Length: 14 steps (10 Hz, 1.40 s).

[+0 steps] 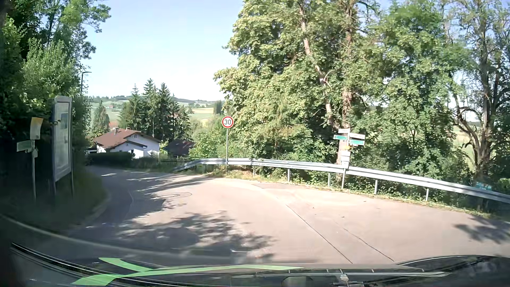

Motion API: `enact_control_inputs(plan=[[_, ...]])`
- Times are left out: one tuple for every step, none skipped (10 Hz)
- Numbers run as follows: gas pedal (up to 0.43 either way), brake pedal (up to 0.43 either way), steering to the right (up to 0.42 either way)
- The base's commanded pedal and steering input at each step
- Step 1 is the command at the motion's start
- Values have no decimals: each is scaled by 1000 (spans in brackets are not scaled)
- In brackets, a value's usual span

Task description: Follow the waypoints while adhering to traffic rules and regulations

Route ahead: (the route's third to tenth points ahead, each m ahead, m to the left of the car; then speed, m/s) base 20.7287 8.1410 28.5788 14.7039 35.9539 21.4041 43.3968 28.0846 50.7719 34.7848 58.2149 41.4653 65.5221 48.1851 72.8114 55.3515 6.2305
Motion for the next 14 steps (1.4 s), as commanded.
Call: enact_control_inputs(plan=[[0,159,-135],[0,159,-140],[0,159,-140],[0,177,-140],[0,165,-143],[0,171,-147],[0,165,-153],[0,165,-158],[0,171,-160],[0,165,-161],[0,171,-161],[0,165,-161],[0,171,-161],[0,171,-161]])
